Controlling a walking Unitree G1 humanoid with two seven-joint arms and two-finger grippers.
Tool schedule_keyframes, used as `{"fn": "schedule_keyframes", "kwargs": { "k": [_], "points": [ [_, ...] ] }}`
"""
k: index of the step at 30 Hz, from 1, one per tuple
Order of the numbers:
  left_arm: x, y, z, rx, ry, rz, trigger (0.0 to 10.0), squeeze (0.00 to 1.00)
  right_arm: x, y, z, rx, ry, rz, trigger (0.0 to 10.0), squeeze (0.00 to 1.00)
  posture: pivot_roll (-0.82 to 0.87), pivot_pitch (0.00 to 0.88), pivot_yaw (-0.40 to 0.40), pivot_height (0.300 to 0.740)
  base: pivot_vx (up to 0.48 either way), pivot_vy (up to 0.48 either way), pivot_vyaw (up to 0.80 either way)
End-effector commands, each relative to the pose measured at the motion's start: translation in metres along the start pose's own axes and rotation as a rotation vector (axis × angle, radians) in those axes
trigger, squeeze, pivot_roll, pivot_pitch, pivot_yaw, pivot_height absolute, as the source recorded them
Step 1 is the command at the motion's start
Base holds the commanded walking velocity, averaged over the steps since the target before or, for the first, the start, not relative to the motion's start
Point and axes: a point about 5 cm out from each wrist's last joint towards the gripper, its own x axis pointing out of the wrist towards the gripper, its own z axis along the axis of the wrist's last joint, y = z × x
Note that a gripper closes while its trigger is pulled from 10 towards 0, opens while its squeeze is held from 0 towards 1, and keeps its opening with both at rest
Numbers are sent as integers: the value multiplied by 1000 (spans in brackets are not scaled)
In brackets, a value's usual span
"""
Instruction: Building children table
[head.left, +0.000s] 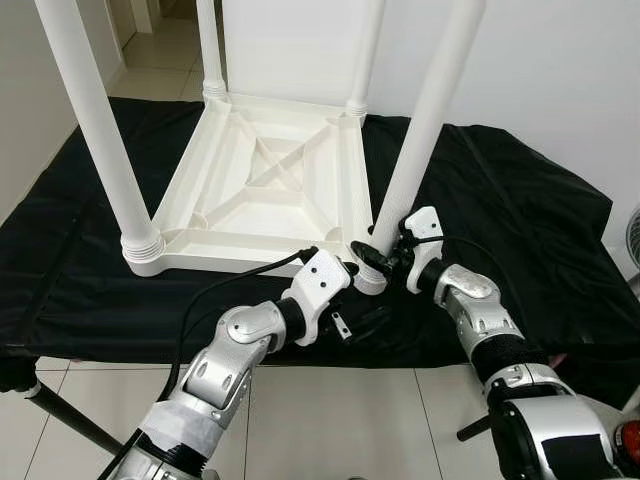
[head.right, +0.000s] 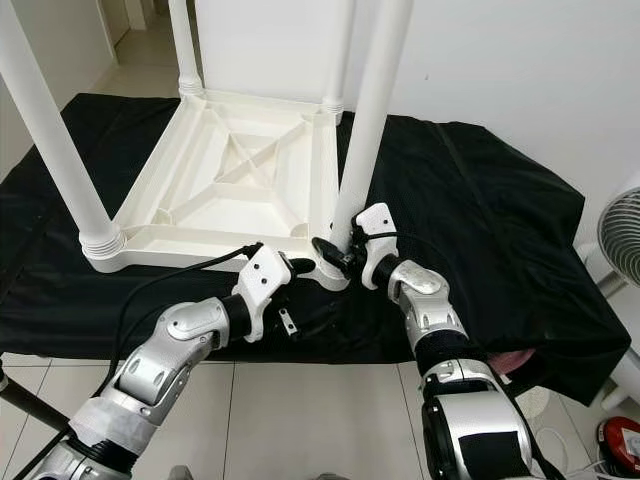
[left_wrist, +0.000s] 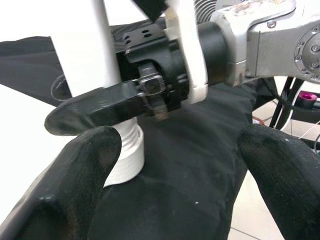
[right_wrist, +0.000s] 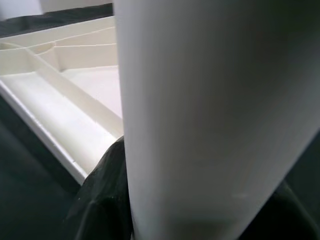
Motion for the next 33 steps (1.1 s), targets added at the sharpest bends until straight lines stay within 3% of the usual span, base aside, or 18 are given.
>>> {"fn": "schedule_keyframes", "kwargs": {
  "k": [1,9,18,22,26,27,28,29,33],
  "points": [
    [3,-3,0,6,3,-14,10000,0,-3,1,-12,43,47,-71,10000,0,-34,0,-79,740,0,0,0],
    [3,-6,-1,-2,3,-17,10000,0,-1,11,-12,96,33,-256,10000,0,-33,0,-88,740,0,0,0],
    [3,-6,-2,-3,3,-14,10000,0,-17,34,-18,127,32,-574,10000,0,-31,0,-97,740,0,0,0],
    [3,-6,-2,-1,2,-20,10000,0,-22,47,-9,154,13,-656,10000,0,-36,0,-96,740,0,0,0],
    [4,-5,-1,2,1,-24,10000,0,-20,54,-6,163,4,-639,10000,0,-44,0,-89,740,0,0,0],
    [4,-5,-1,3,0,-25,10000,0,-22,52,-4,162,-5,-646,10000,133,-44,0,-89,740,0,0,0],
    [4,-5,-1,3,0,-25,10000,0,-22,52,-4,162,-5,-646,10000,133,-44,0,-89,740,0,0,0],
    [5,-5,-1,3,0,-26,10000,0,-23,50,-2,162,-14,-654,10000,1000,-46,0,-88,740,0,0,0],
    [4,-4,-1,3,0,-25,10000,0,-25,48,2,168,-46,-622,10000,1000,-46,0,-89,740,0,0,0]
  ]
}}
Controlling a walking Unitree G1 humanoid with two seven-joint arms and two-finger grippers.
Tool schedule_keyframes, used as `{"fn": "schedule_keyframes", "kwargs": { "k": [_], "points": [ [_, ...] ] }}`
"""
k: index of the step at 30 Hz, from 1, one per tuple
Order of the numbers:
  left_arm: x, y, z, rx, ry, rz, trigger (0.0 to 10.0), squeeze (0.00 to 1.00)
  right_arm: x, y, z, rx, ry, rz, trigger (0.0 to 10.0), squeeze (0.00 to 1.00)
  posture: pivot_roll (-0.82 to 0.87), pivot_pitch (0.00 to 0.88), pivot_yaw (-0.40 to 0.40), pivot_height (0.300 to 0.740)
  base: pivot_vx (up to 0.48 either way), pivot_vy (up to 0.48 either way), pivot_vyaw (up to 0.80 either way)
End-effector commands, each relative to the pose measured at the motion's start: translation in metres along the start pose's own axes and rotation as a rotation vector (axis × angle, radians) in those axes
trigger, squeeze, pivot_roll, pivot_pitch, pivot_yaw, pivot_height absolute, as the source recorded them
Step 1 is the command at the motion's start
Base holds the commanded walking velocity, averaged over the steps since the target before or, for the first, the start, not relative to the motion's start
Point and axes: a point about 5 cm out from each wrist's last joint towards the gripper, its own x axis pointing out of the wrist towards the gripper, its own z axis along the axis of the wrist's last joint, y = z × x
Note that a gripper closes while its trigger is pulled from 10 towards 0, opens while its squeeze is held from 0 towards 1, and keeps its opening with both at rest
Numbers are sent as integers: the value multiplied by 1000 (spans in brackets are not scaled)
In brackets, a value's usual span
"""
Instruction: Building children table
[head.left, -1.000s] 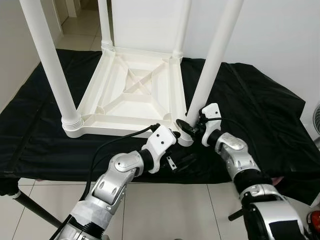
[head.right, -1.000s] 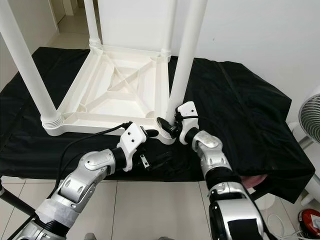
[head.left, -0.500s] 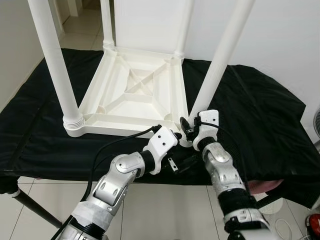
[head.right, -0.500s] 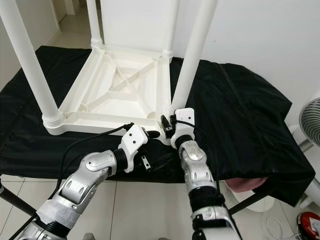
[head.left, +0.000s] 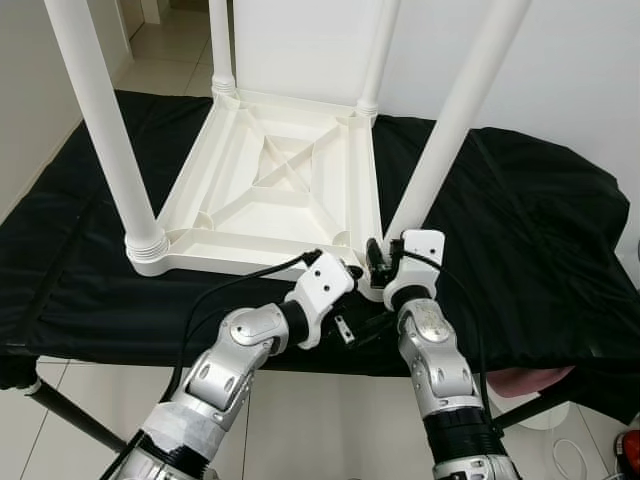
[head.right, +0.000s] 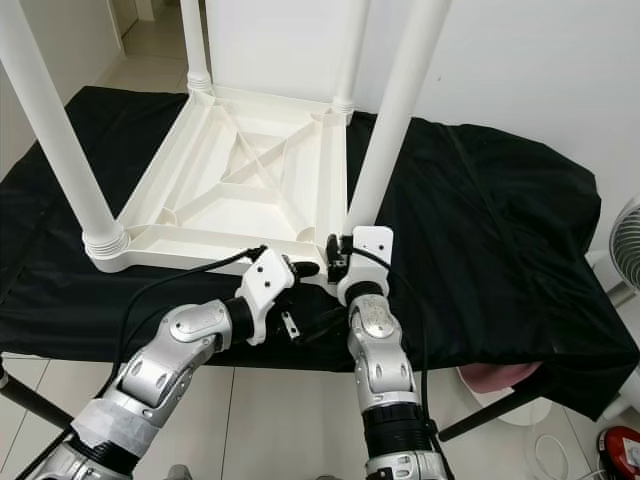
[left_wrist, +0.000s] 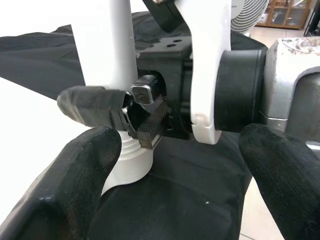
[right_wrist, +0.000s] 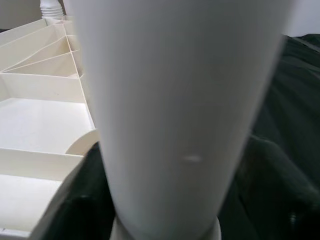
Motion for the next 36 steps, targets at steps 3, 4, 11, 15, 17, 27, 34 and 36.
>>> {"fn": "schedule_keyframes", "kwargs": {
  "k": [3,4,11,15,17,27,34,36],
  "points": [
    [2,-1,-1,1,2,-4,10000,0,-1,-13,0,7,-4,52,10000,1000,-43,0,-91,740,0,0,0],
    [2,-1,-1,1,2,-4,10000,0,-1,-13,0,7,-4,52,10000,1000,-43,0,-91,740,0,0,0],
    [0,-1,-2,-1,7,7,10000,0,2,-37,-4,-42,23,73,10000,1000,-37,0,-96,740,0,0,0],
    [-2,1,-2,-3,7,17,10000,0,7,-46,-6,-57,54,190,10000,741,-31,0,-98,740,0,0,0],
    [-2,1,-2,-3,7,17,10000,0,10,-47,-5,-55,56,244,10000,0,-31,0,-95,740,0,0,0],
    [-2,2,-1,0,13,13,10000,0,20,-41,-4,-131,62,597,10000,0,-29,0,-84,740,0,0,0],
    [-3,6,2,-1,9,31,10000,0,27,-36,-3,-216,86,766,10000,0,-24,0,-76,740,0,0,0],
    [-4,6,2,0,9,33,10000,0,29,-36,-3,-218,94,781,4431,0,-21,0,-73,740,0,0,0]
  ]
}}
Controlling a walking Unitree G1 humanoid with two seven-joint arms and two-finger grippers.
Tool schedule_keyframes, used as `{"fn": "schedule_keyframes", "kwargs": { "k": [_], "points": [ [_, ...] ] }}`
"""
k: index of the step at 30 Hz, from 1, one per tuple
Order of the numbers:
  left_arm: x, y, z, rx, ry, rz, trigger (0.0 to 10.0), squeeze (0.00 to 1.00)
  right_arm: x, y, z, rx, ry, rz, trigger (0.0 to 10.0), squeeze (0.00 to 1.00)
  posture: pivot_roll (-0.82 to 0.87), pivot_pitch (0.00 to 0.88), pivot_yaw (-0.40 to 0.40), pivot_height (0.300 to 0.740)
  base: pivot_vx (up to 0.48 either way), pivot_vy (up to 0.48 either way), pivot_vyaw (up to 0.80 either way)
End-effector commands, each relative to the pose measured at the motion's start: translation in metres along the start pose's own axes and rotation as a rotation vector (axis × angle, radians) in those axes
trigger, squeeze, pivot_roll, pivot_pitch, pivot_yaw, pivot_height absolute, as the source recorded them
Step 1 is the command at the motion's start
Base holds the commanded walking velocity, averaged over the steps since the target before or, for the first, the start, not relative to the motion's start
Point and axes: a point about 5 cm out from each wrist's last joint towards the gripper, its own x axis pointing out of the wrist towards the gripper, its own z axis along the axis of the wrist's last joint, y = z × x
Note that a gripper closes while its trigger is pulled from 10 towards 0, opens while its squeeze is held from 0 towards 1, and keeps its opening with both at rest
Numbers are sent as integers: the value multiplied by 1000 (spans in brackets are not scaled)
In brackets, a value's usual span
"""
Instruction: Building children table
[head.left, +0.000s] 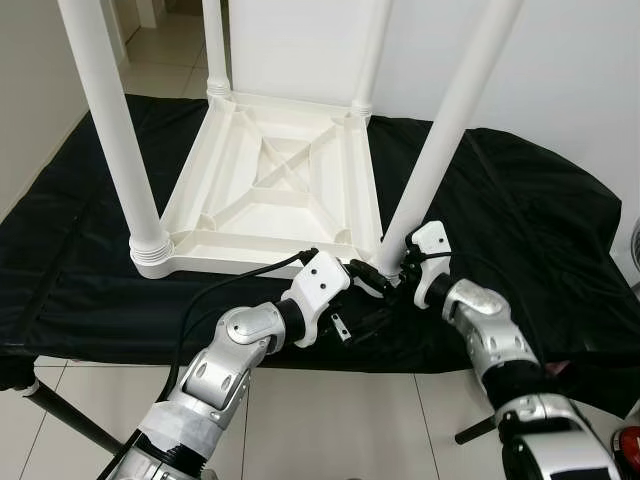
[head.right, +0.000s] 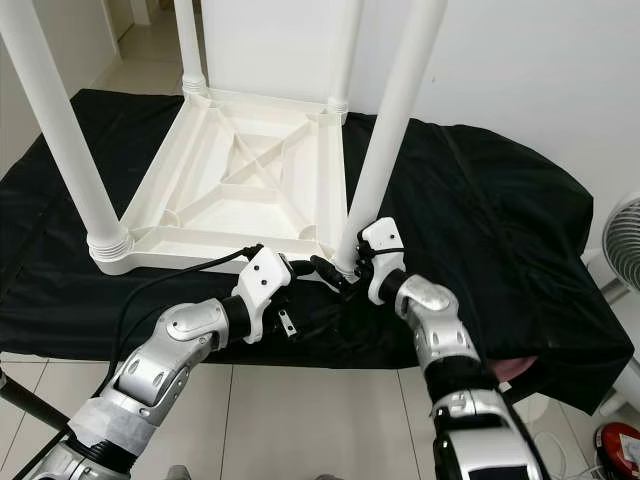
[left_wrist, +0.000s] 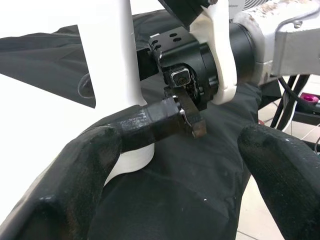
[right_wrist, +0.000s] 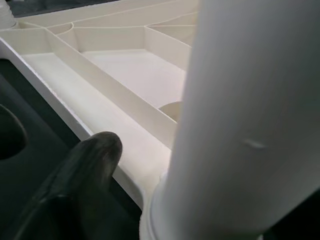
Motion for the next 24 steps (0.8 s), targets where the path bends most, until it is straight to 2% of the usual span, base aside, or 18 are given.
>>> {"fn": "schedule_keyframes", "kwargs": {
  "k": [1,2,3,19,20,24],
  "points": [
    [0,2,3,3,-1,17,10000,0,3,3,-1,-19,15,54,4431,0,-21,0,-73,740,0,0,0],
    [0,2,3,3,-1,17,10000,0,3,3,-1,-19,15,54,4431,0,-21,0,-73,740,0,0,0],
    [0,3,3,2,-1,20,10000,0,2,1,-4,-20,33,65,0,0,-19,0,-72,740,0,0,0],
    [0,3,3,-1,-4,22,10000,0,-6,-2,-18,30,54,72,0,0,-18,0,-75,740,0,0,0],
    [1,3,3,-1,-5,22,10000,0,-6,-2,-18,37,50,59,10000,0,-33,0,-73,740,0,0,0],
    [2,3,4,-2,-7,17,10000,0,-6,-3,-19,51,65,-35,10000,0,-41,0,-73,740,0,0,0]
  ]
}}
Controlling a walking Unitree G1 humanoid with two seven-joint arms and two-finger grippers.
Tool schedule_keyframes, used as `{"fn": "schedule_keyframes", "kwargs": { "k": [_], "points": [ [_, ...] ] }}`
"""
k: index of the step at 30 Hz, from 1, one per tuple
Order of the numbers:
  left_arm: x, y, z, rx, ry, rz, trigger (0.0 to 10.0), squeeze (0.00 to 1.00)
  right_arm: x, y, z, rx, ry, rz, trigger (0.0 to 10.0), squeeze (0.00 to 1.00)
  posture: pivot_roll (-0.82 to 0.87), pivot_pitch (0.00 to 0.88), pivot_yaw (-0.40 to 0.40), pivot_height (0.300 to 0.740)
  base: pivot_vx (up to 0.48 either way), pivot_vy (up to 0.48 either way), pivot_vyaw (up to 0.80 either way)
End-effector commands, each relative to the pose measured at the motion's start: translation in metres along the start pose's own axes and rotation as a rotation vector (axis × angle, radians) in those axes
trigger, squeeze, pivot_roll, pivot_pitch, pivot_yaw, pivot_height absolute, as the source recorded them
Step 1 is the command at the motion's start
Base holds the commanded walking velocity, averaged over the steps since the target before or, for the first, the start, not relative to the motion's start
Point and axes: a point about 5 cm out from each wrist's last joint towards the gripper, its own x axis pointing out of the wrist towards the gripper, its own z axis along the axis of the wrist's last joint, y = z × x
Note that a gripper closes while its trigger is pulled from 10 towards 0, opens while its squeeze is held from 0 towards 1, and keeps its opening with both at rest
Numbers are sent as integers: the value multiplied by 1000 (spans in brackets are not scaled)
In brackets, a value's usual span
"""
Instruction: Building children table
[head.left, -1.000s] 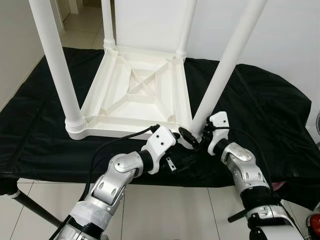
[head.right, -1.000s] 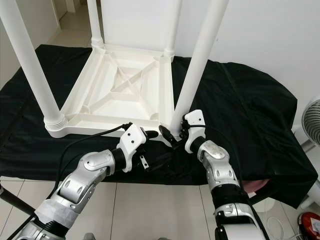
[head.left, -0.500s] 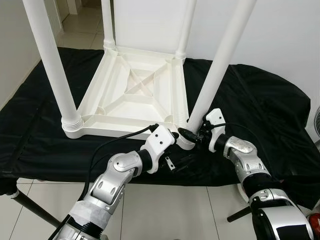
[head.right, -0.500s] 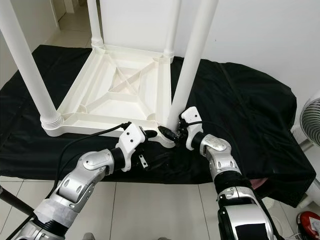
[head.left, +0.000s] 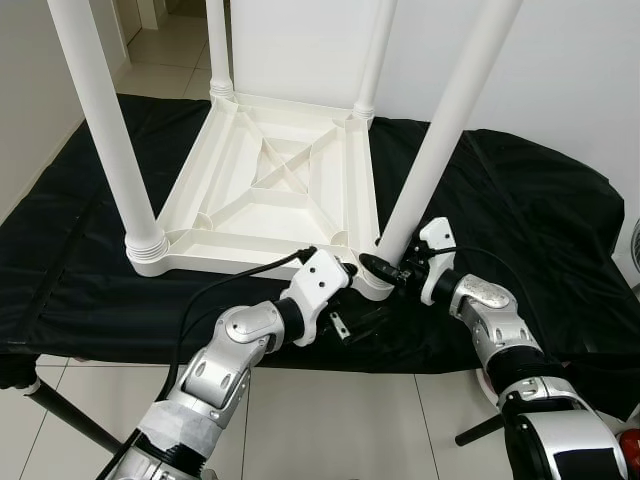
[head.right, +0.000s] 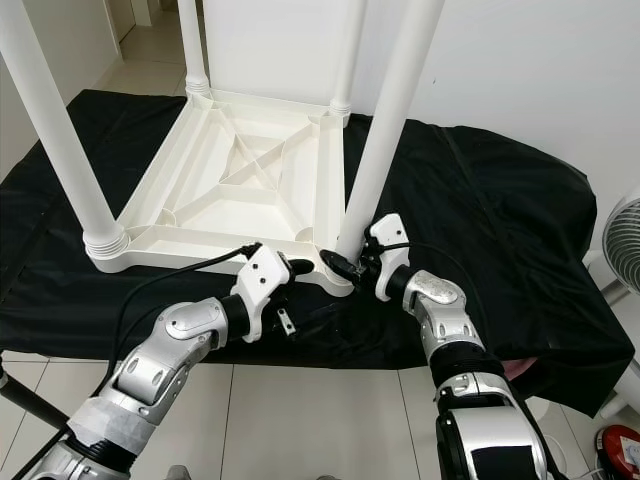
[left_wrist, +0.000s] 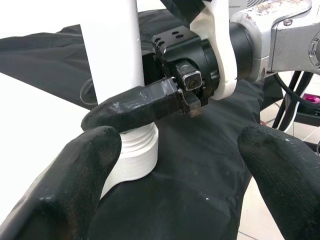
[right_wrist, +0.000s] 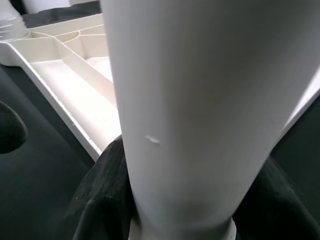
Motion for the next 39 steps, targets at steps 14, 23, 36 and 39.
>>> {"fn": "schedule_keyframes", "kwargs": {
  "k": [14,23,36,39],
  "points": [
    [4,-2,2,-9,-9,2,10000,0,1,31,-10,97,16,-405,10000,0,-59,0,-71,740,0,0,0],
    [4,-3,1,-12,-9,1,10000,0,1,51,-10,142,19,-723,10000,0,-52,0,-76,740,0,0,0],
    [3,-4,0,-17,-6,7,10000,0,-4,56,1,164,-16,-743,10000,1000,-47,0,-78,740,0,0,0],
    [2,-4,0,-16,-4,9,10000,0,-5,54,5,196,-57,-670,10000,1000,-46,0,-80,740,0,0,0]
  ]
}}
